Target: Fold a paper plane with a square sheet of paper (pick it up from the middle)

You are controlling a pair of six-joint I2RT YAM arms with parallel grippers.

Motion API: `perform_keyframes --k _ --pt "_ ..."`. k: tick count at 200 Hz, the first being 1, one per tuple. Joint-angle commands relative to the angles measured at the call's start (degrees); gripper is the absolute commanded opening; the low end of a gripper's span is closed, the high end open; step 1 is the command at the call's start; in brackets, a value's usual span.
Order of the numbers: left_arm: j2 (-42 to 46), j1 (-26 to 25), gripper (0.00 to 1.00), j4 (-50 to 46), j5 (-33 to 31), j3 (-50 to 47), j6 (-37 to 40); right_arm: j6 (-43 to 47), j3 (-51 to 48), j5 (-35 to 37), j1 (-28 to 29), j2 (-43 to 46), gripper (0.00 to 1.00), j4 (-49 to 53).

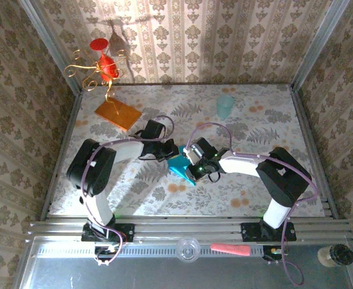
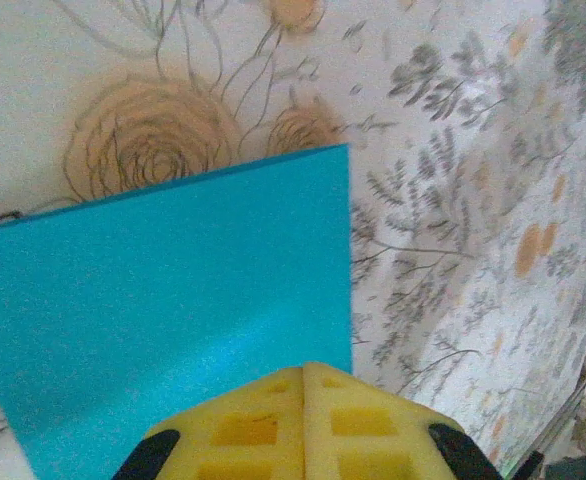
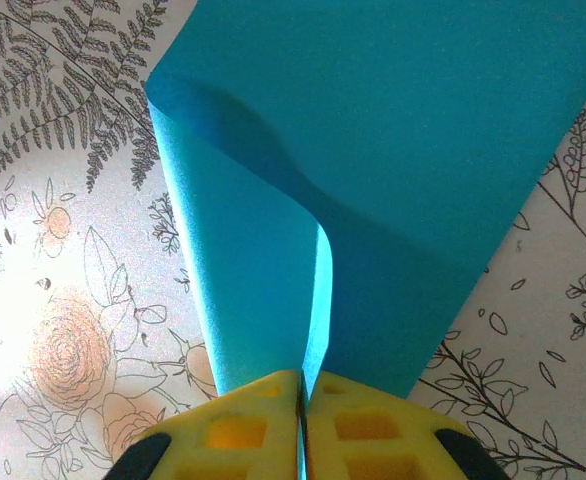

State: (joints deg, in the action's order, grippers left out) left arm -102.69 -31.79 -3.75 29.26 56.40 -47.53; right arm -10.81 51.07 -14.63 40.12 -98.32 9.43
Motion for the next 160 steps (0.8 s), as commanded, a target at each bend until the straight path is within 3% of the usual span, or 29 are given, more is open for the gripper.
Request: perform_keyframes --k 1,160 --pt "0.3 0.8 0.08 -2.2 -1.5 -1.9 0.0 -1.0 1.2 -1.1 -0.3 -0.5 0.12 1.1" --pt "-5.0 -0.9 0.03 -7.4 -2.7 0.6 4.5 -1.2 3.2 -0.3 -0.4 -2.0 0.12 3.8"
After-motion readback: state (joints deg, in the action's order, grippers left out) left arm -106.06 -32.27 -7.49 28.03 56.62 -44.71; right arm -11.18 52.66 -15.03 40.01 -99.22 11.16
